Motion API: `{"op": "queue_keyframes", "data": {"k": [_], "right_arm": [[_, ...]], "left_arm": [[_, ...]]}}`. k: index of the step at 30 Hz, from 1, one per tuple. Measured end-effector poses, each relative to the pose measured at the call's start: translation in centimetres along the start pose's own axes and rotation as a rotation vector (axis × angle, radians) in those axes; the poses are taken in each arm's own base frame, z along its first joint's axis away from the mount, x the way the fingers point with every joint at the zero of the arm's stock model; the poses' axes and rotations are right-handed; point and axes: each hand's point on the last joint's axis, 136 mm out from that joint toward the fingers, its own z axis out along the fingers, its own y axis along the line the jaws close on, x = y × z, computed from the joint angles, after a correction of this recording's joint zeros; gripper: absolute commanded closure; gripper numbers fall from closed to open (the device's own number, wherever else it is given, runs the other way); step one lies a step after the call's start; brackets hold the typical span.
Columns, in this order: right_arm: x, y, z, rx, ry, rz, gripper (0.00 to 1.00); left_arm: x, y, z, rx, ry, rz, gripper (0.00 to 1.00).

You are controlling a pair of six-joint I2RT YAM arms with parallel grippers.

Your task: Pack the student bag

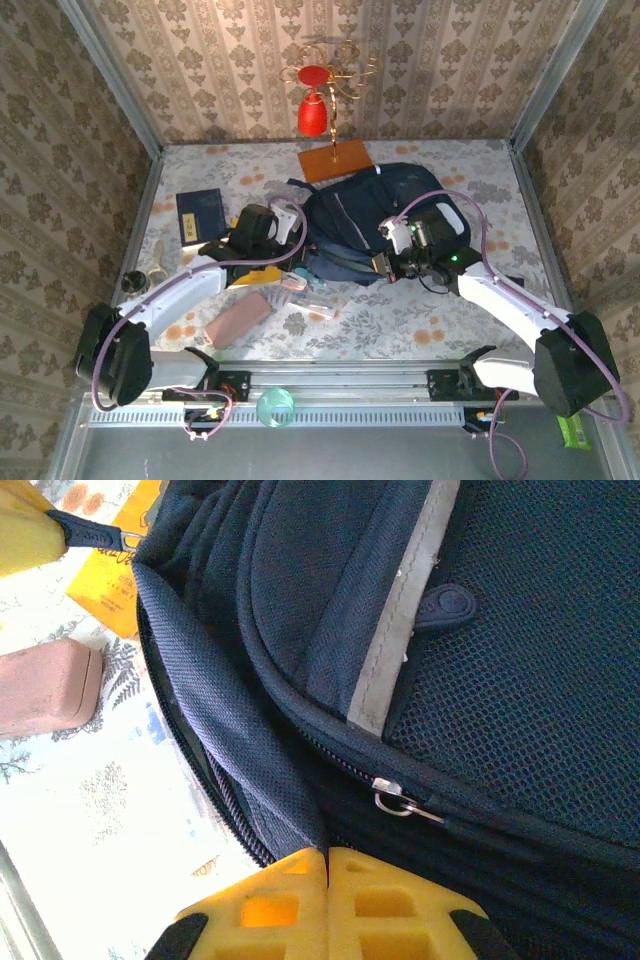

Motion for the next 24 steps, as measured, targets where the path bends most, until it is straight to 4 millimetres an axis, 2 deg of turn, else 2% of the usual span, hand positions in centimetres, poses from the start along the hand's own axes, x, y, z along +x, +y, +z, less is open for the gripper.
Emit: {"op": "queue_keyframes", "data": {"k": [5, 12, 17, 19, 23, 24], "right_arm": [[0.2, -1.3, -0.4, 0.043, 0.004, 0.052, 1.00], [-0.2, -2.8, -2.5, 0.131, -0.036, 0.087, 1.00], [0.2, -5.2, -3.8, 0.219, -0.056, 0.134, 0.99], [0.4, -5.9, -4.1, 0.248, -0.056, 0.147, 0.97], [0.4, -6.0, -4.1, 0.249, -0.061, 0.148, 0.97], [0.3, -5.9, -4.1, 0.244, -0.063, 0.146, 0.98]], "left_arm": [[0.1, 0.7, 0.2, -0.036, -0.006, 0.005, 1.00], [0.3, 2.4, 0.6, -0.159, -0.008, 0.030, 1.00], [1.1, 4.1, 0.8, -0.257, 0.014, 0.031, 1.00], [1.3, 3.5, 1.1, -0.230, 0.015, 0.037, 1.00], [1.5, 1.1, 1.8, -0.131, 0.009, 0.055, 1.00], [1.4, 0.4, 2.0, -0.103, 0.004, 0.062, 0.91]]}}
